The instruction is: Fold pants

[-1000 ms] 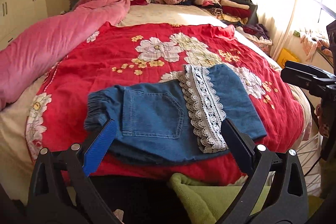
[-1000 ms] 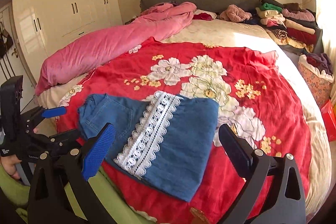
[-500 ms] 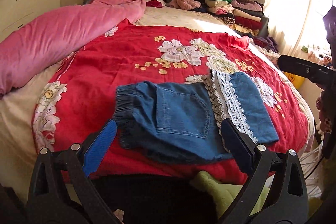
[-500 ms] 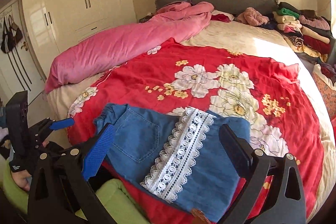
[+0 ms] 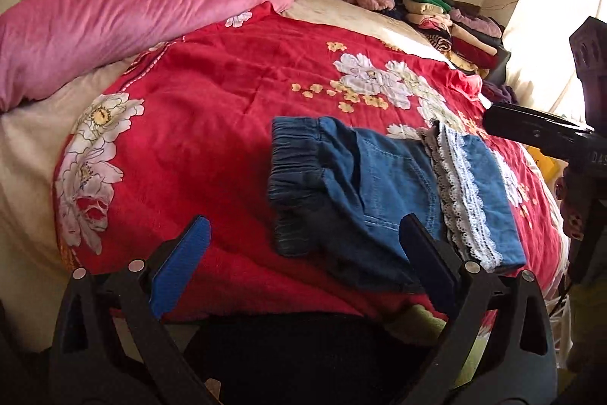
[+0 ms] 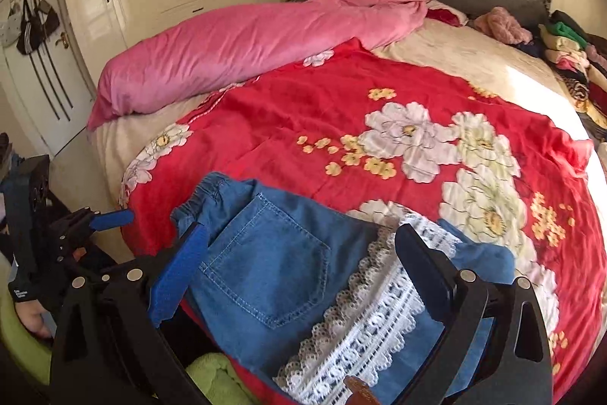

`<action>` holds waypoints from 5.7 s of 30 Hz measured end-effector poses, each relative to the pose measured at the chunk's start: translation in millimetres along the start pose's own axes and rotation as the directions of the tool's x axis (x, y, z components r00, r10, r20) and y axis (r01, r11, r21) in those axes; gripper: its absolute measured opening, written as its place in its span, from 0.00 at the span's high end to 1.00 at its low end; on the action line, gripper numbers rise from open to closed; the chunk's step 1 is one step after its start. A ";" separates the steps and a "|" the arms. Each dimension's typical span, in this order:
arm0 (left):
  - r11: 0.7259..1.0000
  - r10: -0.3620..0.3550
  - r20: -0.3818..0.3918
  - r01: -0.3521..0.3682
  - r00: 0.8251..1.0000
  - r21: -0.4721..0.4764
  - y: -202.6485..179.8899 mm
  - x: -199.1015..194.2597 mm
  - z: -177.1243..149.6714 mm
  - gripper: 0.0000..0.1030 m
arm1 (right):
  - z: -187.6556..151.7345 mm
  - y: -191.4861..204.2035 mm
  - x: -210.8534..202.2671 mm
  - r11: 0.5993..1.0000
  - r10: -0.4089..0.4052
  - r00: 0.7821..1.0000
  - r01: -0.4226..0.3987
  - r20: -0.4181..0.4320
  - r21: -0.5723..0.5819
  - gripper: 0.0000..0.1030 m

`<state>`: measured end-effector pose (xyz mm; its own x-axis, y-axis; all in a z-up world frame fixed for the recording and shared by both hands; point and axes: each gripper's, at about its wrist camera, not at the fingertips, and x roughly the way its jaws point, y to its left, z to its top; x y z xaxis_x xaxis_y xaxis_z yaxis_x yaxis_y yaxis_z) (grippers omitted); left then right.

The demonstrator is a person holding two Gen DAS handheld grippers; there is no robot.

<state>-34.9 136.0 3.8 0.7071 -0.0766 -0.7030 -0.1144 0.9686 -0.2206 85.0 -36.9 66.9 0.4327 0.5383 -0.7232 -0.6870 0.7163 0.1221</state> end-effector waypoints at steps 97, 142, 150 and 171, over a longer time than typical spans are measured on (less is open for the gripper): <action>0.933 -0.188 -0.103 0.210 0.977 0.292 -148.7 40.1 21.4 0.09 | -144.1 -112.8 -125.5 0.959 -0.125 0.984 0.087 0.129 0.269 0.21; 0.928 -0.069 -0.152 0.119 0.986 0.352 -170.0 121.9 46.3 0.27 | -162.2 -25.4 -66.8 0.979 0.153 0.986 -0.159 -0.059 -0.124 0.59; 0.925 -0.104 -0.098 0.132 0.990 0.356 -171.9 97.7 45.4 0.16 | -144.5 -69.0 -112.3 0.999 0.023 0.997 -0.026 0.074 0.041 0.31; 0.931 -0.128 0.018 0.114 0.992 0.348 -170.9 45.4 55.9 0.09 | -126.1 -106.6 -155.6 0.971 -0.174 0.963 0.133 0.208 0.197 0.18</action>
<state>55.7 -19.8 47.4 0.7280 -0.1959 -0.6569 0.2171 0.9749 -0.0502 17.3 -253.0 80.7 0.6573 0.4860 -0.5760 -0.4949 0.8548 0.1564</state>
